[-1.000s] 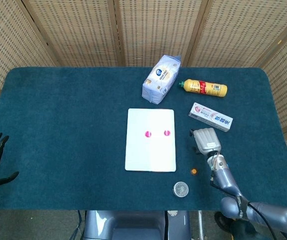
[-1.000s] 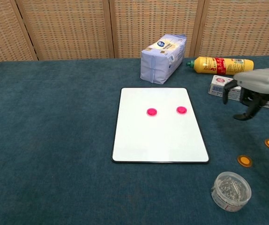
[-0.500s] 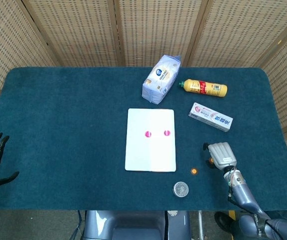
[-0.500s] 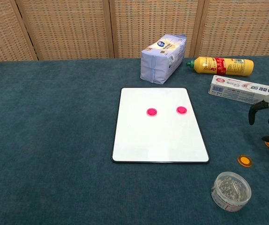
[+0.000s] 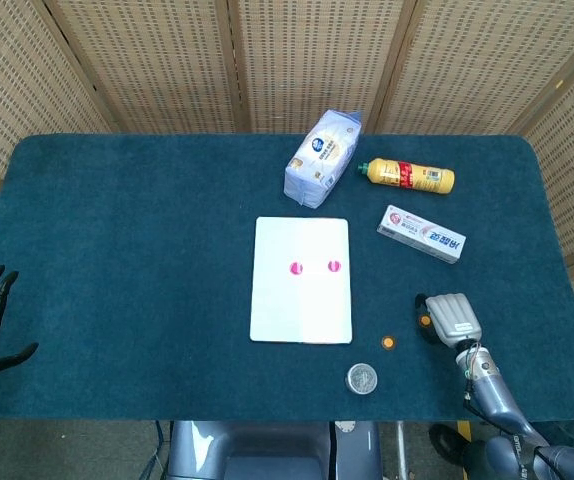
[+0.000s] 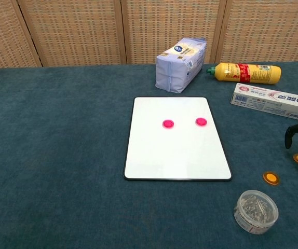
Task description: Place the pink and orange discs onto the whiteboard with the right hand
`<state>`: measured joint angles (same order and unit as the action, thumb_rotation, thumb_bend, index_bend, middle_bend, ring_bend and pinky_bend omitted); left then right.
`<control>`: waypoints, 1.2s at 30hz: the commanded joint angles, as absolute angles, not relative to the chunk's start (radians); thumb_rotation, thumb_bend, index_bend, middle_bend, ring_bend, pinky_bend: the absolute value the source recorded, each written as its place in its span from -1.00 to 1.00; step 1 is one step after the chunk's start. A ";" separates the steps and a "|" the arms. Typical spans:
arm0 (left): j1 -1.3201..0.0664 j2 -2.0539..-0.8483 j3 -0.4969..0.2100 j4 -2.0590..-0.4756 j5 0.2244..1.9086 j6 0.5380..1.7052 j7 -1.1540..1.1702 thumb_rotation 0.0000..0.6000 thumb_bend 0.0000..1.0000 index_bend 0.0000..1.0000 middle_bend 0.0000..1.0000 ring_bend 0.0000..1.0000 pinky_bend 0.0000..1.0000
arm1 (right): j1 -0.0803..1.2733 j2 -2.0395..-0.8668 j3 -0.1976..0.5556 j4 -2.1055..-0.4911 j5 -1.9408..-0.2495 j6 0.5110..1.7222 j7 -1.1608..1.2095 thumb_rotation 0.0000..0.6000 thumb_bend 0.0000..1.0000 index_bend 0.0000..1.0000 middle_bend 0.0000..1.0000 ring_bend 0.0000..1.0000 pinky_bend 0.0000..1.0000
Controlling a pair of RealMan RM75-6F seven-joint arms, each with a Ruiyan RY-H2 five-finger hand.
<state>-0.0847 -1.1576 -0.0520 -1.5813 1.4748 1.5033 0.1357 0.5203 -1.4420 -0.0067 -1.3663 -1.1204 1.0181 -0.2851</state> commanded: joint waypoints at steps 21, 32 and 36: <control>-0.084 -1.160 -0.054 -1.584 1.471 1.505 0.145 1.00 -1.00 -1.00 -1.00 -1.00 -1.00 | 0.492 -1.459 0.013 -1.302 -1.153 0.981 -0.239 1.00 -0.27 -0.15 0.84 0.86 1.00; -0.083 -1.161 -0.054 -1.583 1.472 1.506 0.146 1.00 -1.00 -1.00 -1.00 -1.00 -1.00 | 0.485 -1.473 0.022 -1.273 -1.172 0.966 -0.221 1.00 -0.27 -0.07 0.85 0.86 1.00; -0.083 -1.161 -0.054 -1.583 1.472 1.506 0.146 1.00 -1.00 -1.00 -1.00 -1.00 -1.00 | 0.484 -1.469 0.032 -1.281 -1.178 0.966 -0.207 1.00 -0.27 -0.07 0.85 0.86 1.00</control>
